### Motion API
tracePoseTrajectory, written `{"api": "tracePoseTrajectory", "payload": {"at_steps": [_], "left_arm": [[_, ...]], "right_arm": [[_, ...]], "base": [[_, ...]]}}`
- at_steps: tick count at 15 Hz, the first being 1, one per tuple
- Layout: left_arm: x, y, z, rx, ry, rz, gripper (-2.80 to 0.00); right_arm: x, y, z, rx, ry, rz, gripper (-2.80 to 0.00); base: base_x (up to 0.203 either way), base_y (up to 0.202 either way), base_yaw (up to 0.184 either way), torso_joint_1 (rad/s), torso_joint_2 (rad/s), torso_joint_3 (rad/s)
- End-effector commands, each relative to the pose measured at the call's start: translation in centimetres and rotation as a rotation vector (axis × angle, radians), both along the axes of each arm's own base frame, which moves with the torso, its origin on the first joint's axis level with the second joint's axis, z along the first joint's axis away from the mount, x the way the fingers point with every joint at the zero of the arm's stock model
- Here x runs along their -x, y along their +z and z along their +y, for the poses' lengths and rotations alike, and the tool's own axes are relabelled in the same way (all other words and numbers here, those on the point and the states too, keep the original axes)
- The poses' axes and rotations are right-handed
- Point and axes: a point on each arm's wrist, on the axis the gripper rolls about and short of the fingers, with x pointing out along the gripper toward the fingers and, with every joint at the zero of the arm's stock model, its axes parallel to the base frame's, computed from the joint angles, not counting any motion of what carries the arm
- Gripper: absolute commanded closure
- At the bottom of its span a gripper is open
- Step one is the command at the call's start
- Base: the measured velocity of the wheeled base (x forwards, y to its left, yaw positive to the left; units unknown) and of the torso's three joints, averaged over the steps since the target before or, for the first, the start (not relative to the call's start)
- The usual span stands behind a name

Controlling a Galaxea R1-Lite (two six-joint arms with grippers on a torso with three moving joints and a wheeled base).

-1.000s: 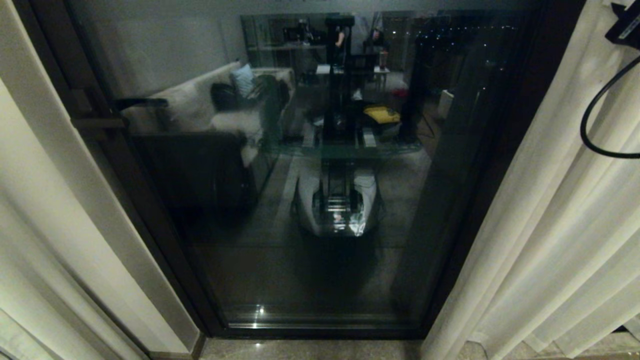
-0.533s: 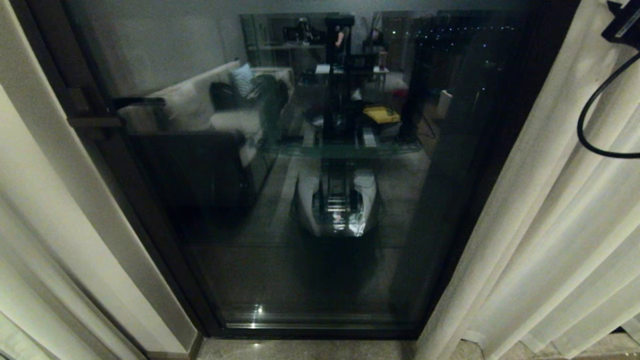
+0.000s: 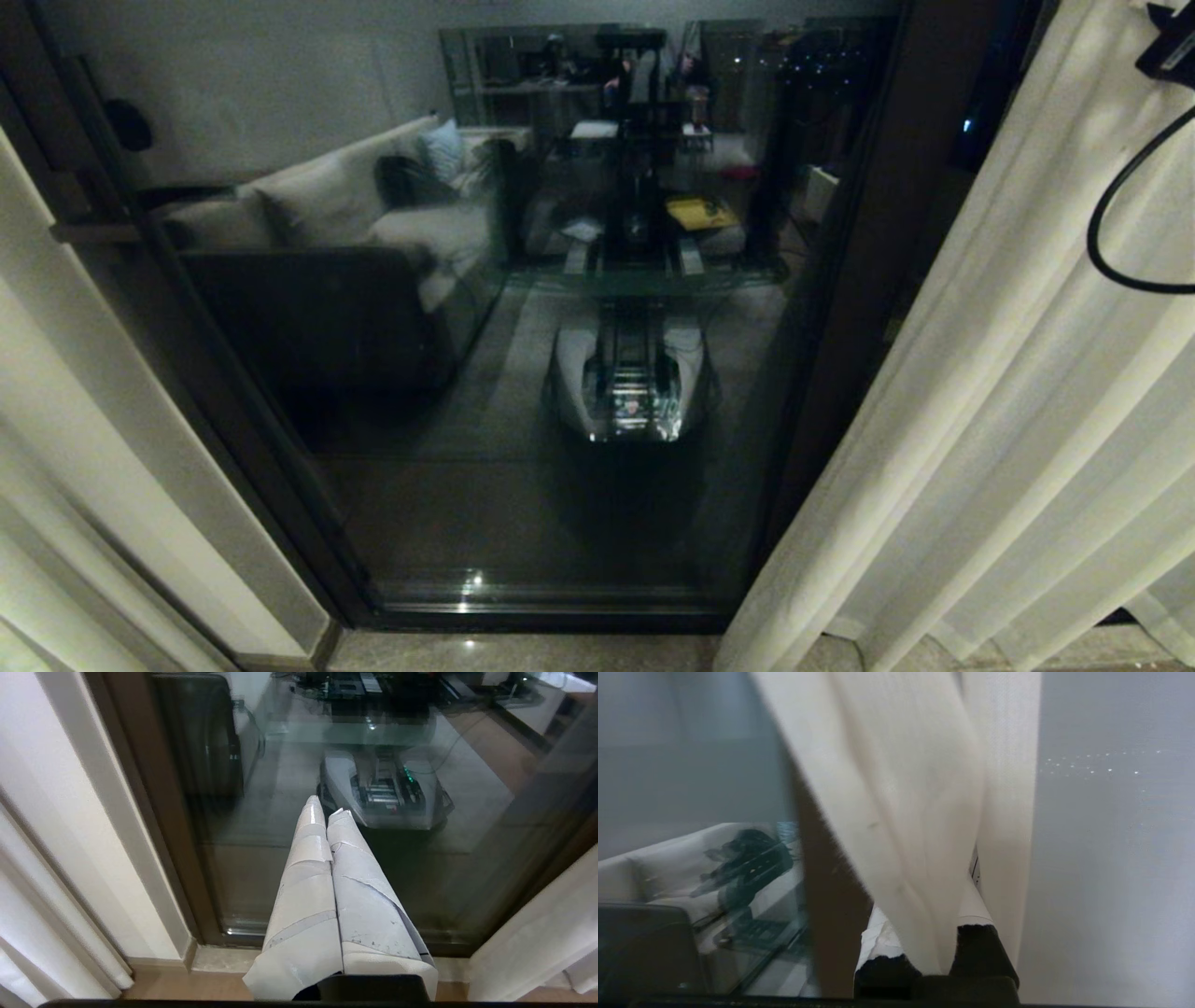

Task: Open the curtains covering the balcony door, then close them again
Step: Pull the inner curtains open on both sides

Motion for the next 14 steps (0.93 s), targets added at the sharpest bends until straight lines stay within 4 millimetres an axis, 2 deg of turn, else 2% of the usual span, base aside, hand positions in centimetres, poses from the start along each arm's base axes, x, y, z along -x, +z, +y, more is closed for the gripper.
{"api": "tracePoseTrajectory", "payload": {"at_steps": [1, 14], "left_arm": [[0.00, 0.00, 0.00, 0.002, 0.001, -0.001, 0.00], [0.00, 0.00, 0.00, 0.000, 0.001, -0.001, 0.00]], "right_arm": [[0.14, 0.16, 0.05, 0.002, 0.002, -0.009, 0.00], [0.05, 0.07, -0.22, 0.000, -0.008, -0.006, 0.00]], "base": [[0.000, -0.188, 0.001, 0.002, 0.00, 0.003], [0.000, -0.189, 0.004, 0.002, 0.00, 0.004]]}}
